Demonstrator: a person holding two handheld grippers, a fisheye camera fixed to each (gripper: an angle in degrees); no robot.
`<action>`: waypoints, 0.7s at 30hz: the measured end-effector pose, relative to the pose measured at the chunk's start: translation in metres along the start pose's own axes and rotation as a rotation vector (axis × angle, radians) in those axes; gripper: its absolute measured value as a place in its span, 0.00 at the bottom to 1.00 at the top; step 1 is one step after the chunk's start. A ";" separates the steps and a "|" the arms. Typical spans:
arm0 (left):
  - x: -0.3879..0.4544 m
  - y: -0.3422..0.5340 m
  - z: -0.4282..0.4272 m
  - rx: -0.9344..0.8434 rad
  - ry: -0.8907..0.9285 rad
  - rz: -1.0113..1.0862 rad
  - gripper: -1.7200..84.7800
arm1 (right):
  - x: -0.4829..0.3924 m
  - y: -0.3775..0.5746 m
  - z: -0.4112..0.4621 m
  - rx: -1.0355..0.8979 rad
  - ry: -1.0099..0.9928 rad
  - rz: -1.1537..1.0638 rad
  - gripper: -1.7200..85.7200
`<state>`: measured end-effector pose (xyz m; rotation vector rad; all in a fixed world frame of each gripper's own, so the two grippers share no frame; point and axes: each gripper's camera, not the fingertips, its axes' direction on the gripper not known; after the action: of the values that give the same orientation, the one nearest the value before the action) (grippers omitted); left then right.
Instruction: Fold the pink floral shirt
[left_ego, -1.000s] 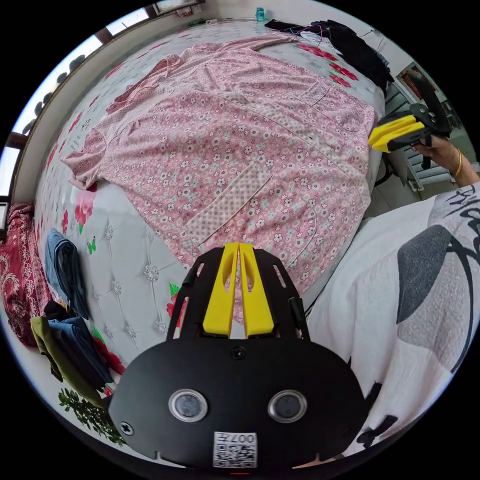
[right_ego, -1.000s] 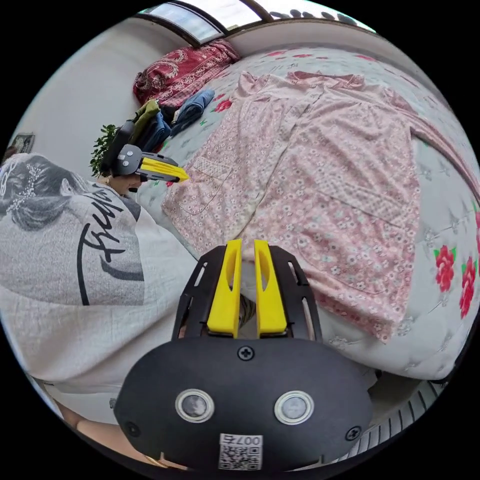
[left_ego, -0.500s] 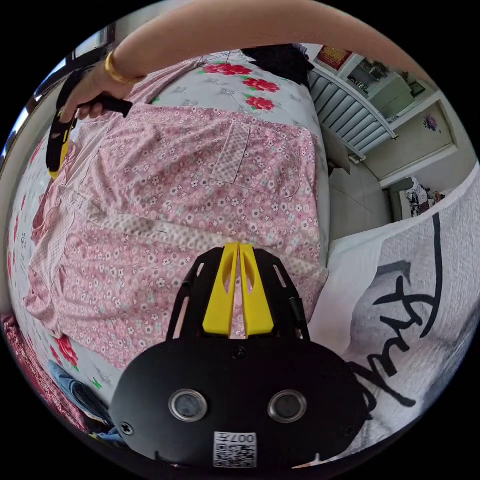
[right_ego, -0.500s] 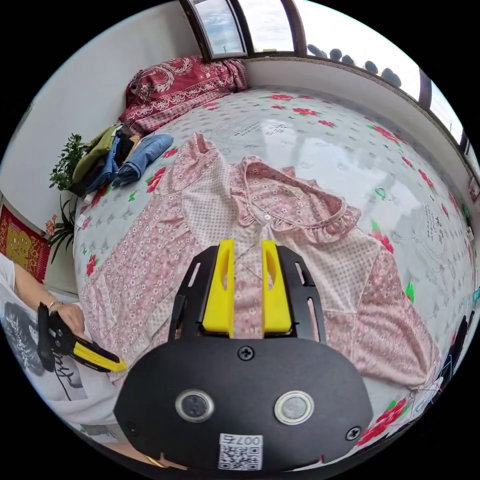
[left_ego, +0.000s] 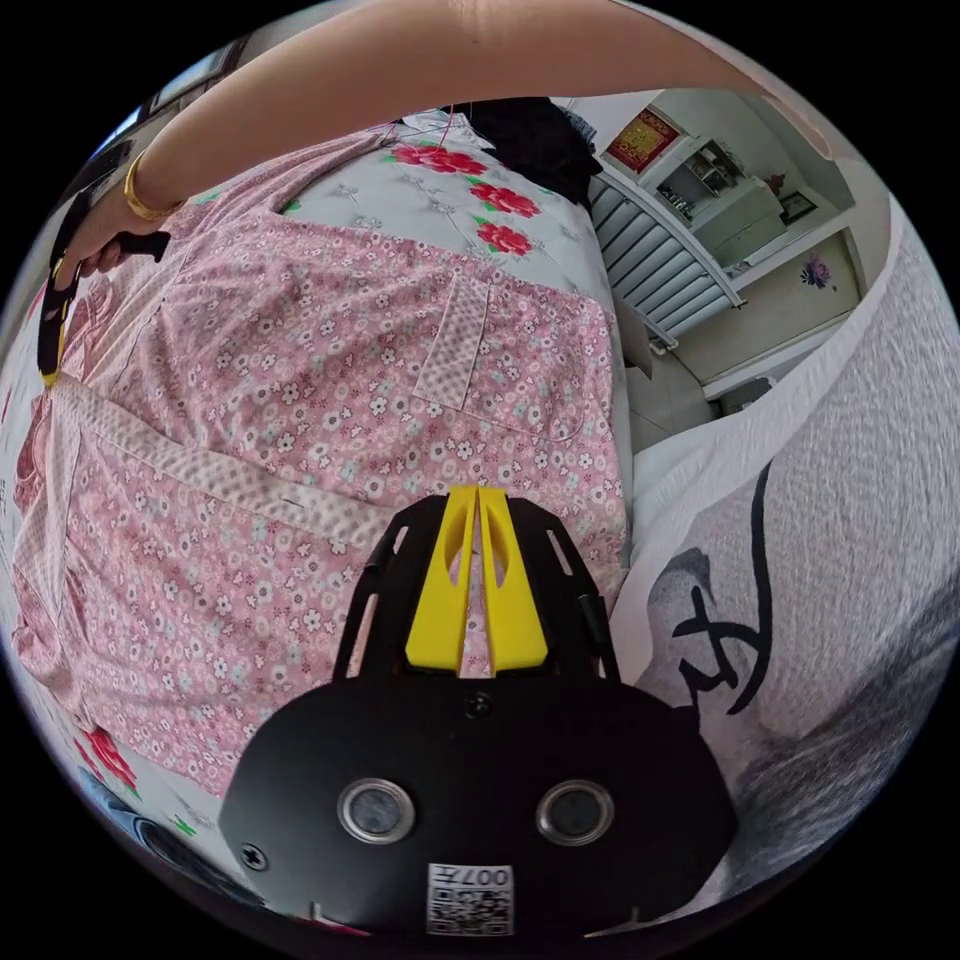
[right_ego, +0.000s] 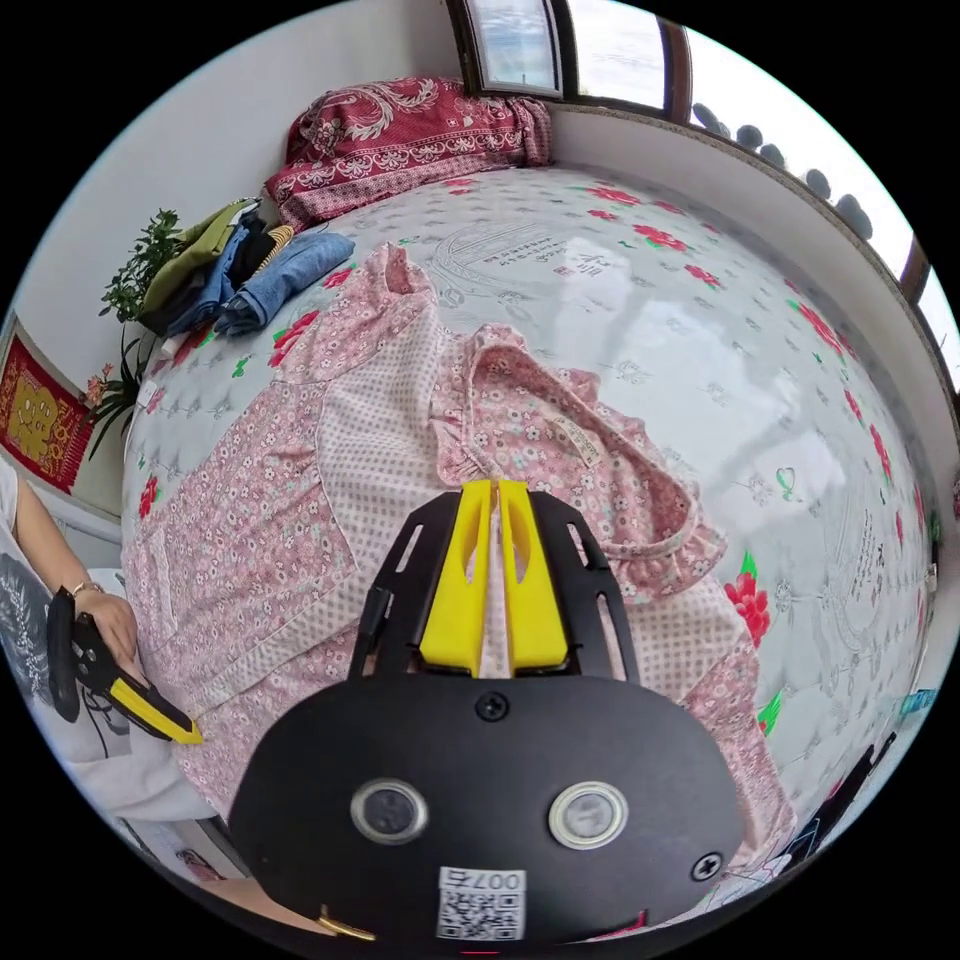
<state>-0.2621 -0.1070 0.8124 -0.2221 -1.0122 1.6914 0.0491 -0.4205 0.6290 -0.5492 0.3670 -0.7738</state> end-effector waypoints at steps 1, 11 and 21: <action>-0.002 -0.001 -0.002 0.004 0.008 0.000 0.01 | 0.001 -0.004 0.004 -0.032 0.011 -0.009 0.02; 0.004 0.001 -0.028 0.017 0.008 0.037 0.01 | 0.008 0.014 0.015 -0.032 -0.031 0.041 0.04; -0.079 0.157 -0.165 0.376 -0.107 -0.638 0.01 | -0.052 -0.055 -0.062 0.151 -0.058 -0.090 0.11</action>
<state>-0.2424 -0.0972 0.5719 0.4044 -0.7154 1.2727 -0.0468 -0.4351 0.6181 -0.4479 0.2292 -0.8627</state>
